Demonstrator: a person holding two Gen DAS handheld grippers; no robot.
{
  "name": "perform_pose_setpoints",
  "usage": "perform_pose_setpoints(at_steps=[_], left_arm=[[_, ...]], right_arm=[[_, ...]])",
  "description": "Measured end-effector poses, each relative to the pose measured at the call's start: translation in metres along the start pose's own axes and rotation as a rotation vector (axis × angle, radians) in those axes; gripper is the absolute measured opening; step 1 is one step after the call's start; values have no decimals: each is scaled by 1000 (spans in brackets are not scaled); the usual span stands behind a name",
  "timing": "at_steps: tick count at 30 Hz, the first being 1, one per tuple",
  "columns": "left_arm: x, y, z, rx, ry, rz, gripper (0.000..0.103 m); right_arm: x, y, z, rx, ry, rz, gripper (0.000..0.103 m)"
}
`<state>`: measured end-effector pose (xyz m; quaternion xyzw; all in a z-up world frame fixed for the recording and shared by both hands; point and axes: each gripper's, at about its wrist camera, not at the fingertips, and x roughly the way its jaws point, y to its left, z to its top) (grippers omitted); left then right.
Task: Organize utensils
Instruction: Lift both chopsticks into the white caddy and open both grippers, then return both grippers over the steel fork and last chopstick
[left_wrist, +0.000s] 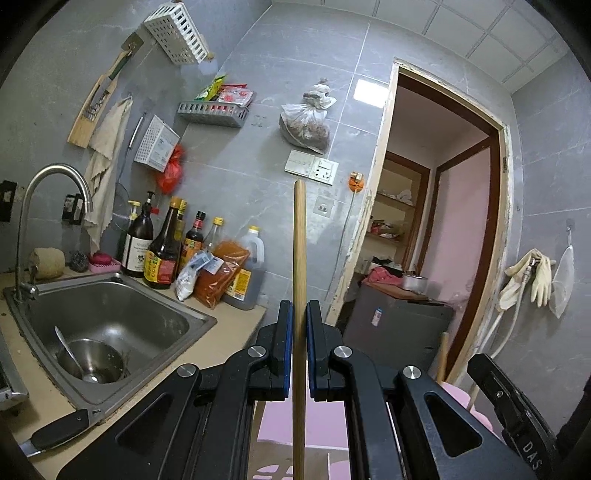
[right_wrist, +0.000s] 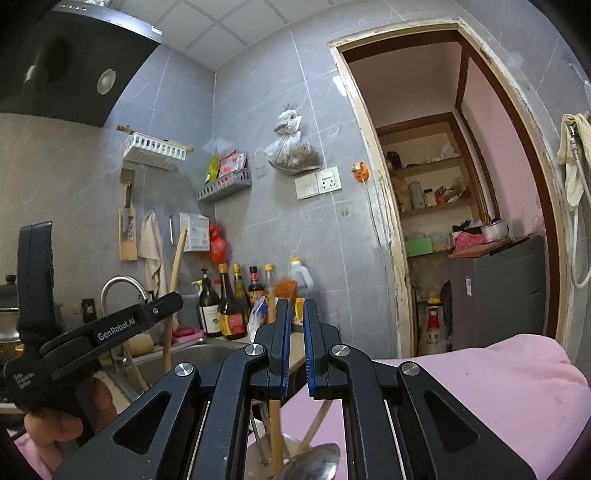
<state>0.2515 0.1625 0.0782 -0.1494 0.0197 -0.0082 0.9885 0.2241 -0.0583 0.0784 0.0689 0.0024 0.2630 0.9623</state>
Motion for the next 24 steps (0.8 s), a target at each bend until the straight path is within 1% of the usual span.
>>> perform_pose_setpoints(at_steps=[7, 14, 19, 20, 21, 22, 23, 24], left_arm=[[-6, 2, 0, -11, 7, -24, 5], [-8, 0, -2, 10, 22, -5, 7], [-16, -4, -3, -5, 34, -22, 26], [-18, -6, -3, -8, 36, -27, 28], [-20, -8, -2, -7, 39, -28, 32], [-24, -13, -2, -3, 45, -26, 38], [-27, -17, -2, 1, 50, -26, 42], [-28, -21, -3, 3, 54, -28, 48]], right_arm=[[-5, -5, 2, 5, 23, 11, 6], [-14, -8, 9, 2, 33, 4, 6], [-28, -16, 15, -5, 50, -10, 9], [-31, -18, 16, -7, 51, -15, 13], [-33, -20, 17, -8, 51, -21, 21], [-38, -23, 19, -11, 50, -29, 24], [-42, -26, 20, -13, 50, -33, 25], [-47, -29, 22, -18, 49, -43, 25]])
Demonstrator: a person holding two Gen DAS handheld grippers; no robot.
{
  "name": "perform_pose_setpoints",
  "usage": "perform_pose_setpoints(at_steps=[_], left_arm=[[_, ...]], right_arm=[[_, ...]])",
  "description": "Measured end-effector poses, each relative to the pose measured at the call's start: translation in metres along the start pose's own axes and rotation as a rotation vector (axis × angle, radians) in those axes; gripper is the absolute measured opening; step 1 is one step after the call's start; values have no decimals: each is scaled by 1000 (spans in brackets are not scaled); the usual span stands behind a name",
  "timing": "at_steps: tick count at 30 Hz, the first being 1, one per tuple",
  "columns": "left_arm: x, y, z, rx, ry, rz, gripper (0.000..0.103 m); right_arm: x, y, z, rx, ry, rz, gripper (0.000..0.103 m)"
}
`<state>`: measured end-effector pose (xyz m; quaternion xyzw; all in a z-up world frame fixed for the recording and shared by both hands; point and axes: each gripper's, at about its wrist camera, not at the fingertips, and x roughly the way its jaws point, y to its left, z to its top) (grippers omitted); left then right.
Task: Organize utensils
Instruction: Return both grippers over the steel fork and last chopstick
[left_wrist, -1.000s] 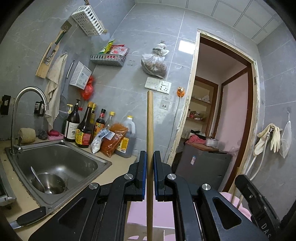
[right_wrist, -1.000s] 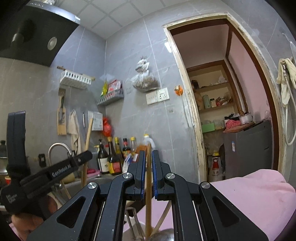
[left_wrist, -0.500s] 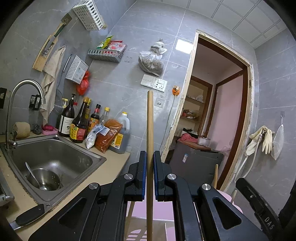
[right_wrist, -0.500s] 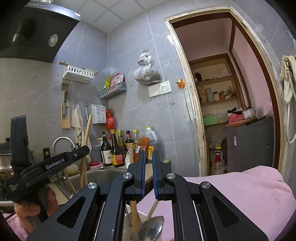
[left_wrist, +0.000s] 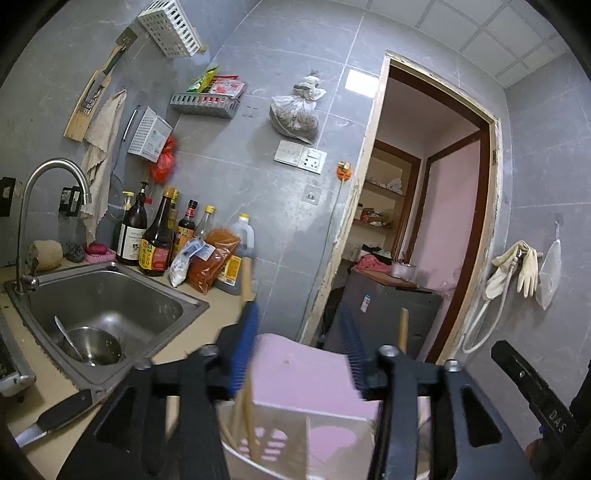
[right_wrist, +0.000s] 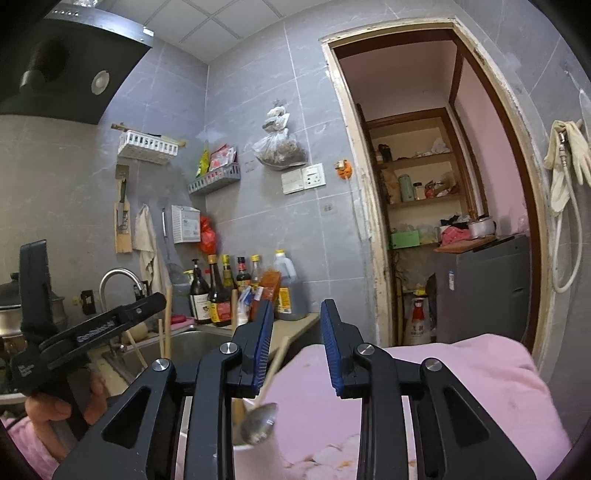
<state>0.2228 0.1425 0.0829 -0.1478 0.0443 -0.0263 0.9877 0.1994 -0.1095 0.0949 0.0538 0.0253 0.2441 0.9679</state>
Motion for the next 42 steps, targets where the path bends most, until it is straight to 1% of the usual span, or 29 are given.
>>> perform_pose_setpoints(at_steps=[1, 4, 5, 6, 7, 9, 10, 11, 12, 14, 17, 19, 21, 26, 30, 32, 35, 40, 42], left_arm=[[-3, -6, -1, 5, 7, -7, 53], [-7, -25, -4, 41, 39, -21, 60], [-9, -33, -5, 58, 51, -26, 61], [-9, -39, -6, 71, 56, -31, 67], [-12, -47, -8, 87, 61, -38, 75], [-16, -60, -12, 109, 60, -54, 84], [-19, -67, -14, 123, 58, -63, 87], [-20, -75, -16, 135, 59, -71, 89], [-21, -80, -18, 143, 64, -80, 92], [-21, -92, -23, 154, 82, -100, 95], [-21, -105, -29, 153, 100, -129, 96], [-20, -114, -34, 152, 119, -149, 98], [-21, -121, -39, 157, 134, -162, 98], [-23, -140, -59, 198, 187, -180, 98], [-23, -148, -77, 220, 259, -195, 98], [-21, -151, -88, 231, 302, -198, 98], [-21, -155, -103, 247, 343, -196, 98], [-15, -163, -127, 292, 436, -170, 98], [-12, -163, -135, 305, 474, -152, 98]], right_arm=[[-4, -3, 2, -5, -1, -11, 26], [-17, -14, 5, -6, -7, -31, 32], [-23, -19, 7, -7, -11, -42, 38], [-29, -23, 9, -8, -15, -50, 44], [-34, -28, 10, -10, -18, -56, 47], [-45, -35, 13, -23, -19, -75, 53], [-50, -39, 15, -29, -20, -82, 56], [-55, -43, 16, -32, -21, -91, 67], [-59, -46, 17, -33, -23, -98, 75], [-70, -54, 20, -37, -27, -117, 79], [-85, -65, 23, -45, -27, -145, 86], [-94, -71, 23, -54, -32, -160, 93], [-101, -75, 22, -71, -27, -170, 102], [-113, -87, 15, -94, 8, -192, 103], [-119, -100, 5, -95, 62, -213, 103], [-120, -107, -3, -94, 108, -228, 103], [-118, -114, -15, -90, 177, -243, 103], [-110, -125, -33, -63, 303, -242, 103], [-105, -128, -38, -52, 355, -232, 98]])
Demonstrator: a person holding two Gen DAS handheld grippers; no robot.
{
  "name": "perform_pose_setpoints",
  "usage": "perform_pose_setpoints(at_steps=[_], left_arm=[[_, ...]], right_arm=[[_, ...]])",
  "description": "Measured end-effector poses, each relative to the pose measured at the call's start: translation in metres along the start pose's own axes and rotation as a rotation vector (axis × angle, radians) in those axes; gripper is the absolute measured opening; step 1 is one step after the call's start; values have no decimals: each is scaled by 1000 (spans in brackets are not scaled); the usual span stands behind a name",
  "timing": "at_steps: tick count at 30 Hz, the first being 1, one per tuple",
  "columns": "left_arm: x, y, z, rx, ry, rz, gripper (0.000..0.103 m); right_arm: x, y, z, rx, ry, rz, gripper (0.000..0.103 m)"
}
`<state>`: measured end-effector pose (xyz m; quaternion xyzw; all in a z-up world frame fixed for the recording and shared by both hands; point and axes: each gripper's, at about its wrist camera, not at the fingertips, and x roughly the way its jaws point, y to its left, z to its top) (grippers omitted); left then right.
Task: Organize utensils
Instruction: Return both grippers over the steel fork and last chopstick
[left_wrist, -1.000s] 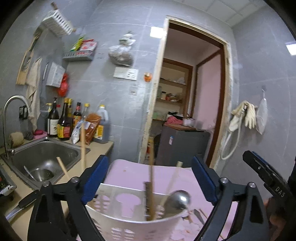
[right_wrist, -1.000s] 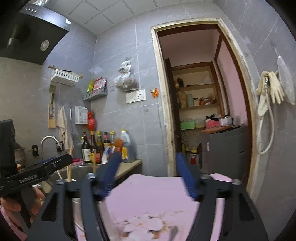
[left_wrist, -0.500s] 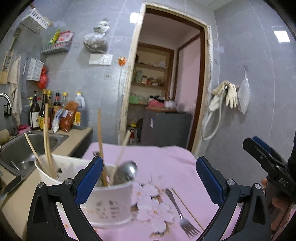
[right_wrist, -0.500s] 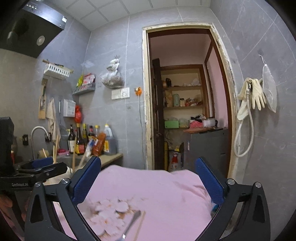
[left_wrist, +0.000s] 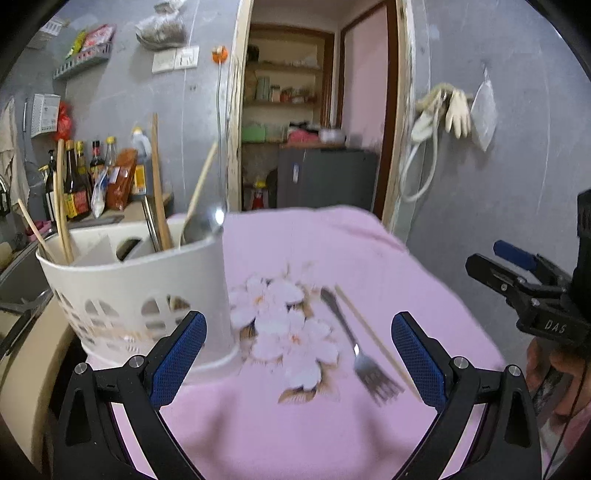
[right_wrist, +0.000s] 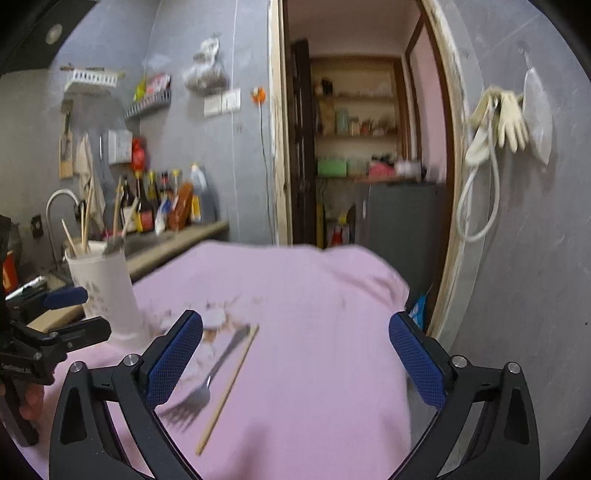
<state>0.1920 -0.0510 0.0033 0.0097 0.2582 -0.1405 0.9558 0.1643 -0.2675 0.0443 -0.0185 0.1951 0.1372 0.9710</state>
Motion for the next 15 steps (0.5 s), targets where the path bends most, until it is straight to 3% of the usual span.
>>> perform_pose_setpoints(at_steps=[9, 11, 15], left_arm=[[21, 9, -10, -50, 137, -14, 96], [25, 11, -11, -56, 166, -21, 91], [35, 12, -13, -60, 231, -43, 66]], right_arm=[[39, 9, -15, -11, 232, 88, 65], [48, 12, -18, -22, 282, 105, 59], [63, 18, -23, -36, 362, 145, 48]])
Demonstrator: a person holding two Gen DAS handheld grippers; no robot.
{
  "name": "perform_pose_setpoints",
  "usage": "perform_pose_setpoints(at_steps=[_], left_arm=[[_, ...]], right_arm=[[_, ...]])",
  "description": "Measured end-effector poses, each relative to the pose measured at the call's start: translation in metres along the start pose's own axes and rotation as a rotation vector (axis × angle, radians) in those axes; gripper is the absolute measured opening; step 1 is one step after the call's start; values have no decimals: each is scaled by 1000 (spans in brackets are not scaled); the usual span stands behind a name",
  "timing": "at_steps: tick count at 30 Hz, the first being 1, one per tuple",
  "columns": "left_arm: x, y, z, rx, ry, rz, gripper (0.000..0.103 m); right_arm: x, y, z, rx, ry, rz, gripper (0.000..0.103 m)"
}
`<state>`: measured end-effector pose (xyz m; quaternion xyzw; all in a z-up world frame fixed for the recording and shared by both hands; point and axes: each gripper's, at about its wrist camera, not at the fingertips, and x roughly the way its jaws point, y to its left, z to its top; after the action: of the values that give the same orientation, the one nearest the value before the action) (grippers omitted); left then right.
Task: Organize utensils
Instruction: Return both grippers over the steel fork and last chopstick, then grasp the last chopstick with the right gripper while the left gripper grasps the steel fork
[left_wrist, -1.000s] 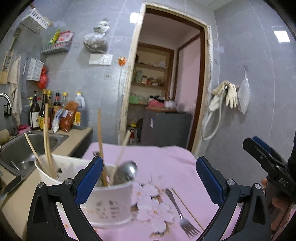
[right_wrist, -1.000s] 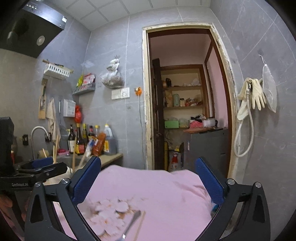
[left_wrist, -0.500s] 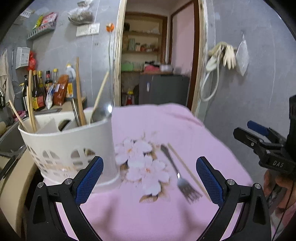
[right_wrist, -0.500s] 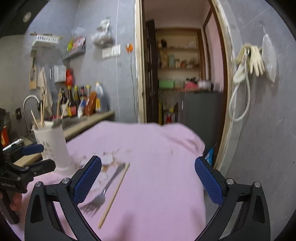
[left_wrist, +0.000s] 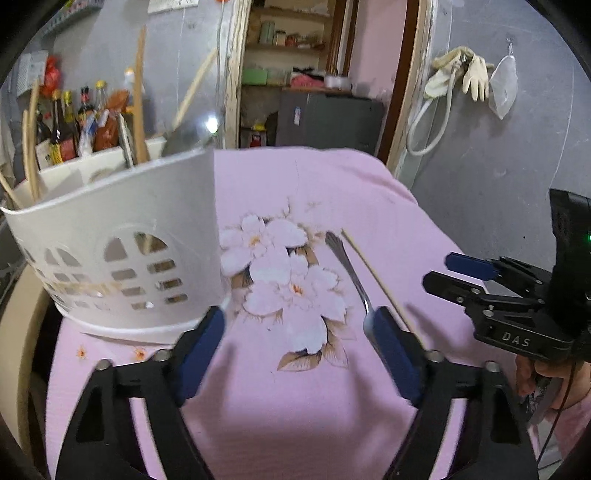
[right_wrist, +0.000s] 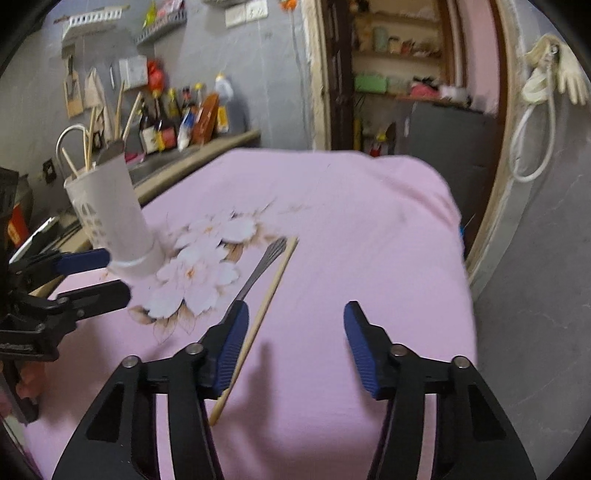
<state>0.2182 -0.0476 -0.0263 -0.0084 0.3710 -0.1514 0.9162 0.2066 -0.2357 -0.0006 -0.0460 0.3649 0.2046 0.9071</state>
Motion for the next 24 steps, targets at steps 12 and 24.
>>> perform_pose_setpoints(at_steps=[12, 24], left_arm=[[24, 2, 2, -33, 142, -58, 37], [54, -13, 23, -29, 198, -134, 25]], right_arm=[[35, 17, 3, -65, 146, 23, 29], [28, -1, 2, -78, 166, -46, 0]])
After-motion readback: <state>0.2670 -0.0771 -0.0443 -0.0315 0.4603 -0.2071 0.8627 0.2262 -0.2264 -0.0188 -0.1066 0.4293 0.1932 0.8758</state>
